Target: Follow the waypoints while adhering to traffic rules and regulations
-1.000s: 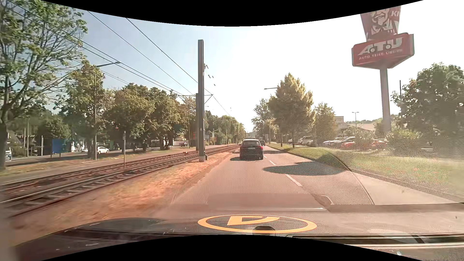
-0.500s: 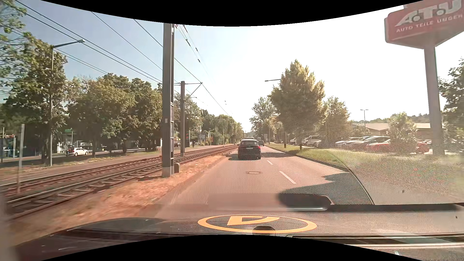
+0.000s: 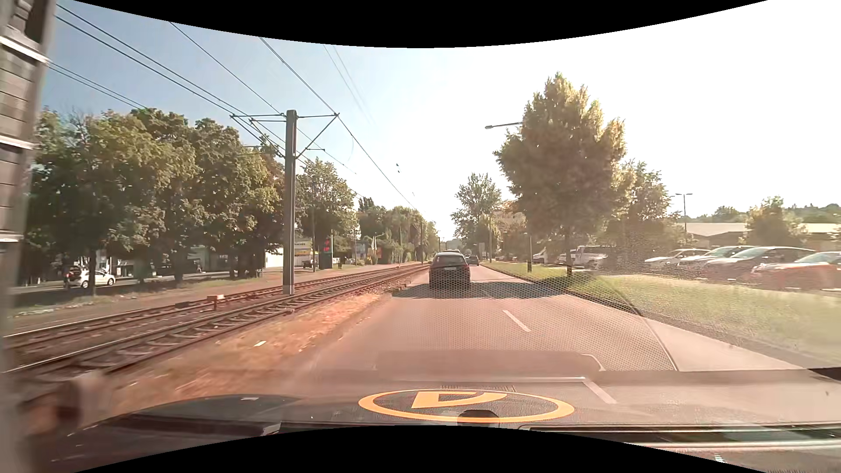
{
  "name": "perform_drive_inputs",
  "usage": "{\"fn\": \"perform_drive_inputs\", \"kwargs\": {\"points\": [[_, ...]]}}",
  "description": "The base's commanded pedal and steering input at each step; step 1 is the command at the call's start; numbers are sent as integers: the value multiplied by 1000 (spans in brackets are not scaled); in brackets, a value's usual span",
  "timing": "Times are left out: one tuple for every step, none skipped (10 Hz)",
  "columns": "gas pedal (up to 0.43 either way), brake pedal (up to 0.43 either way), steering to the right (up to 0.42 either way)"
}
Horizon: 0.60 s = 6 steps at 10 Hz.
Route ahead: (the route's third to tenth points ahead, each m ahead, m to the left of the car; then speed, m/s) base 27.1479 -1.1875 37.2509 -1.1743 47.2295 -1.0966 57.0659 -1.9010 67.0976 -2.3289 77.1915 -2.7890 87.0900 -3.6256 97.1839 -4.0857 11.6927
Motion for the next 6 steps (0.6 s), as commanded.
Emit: {"fn": "perform_drive_inputs", "kwargs": {"points": [[157, 0, -2], [157, 0, -2], [157, 0, -2], [157, 0, -2], [157, 0, -2], [169, 0, -2]]}}
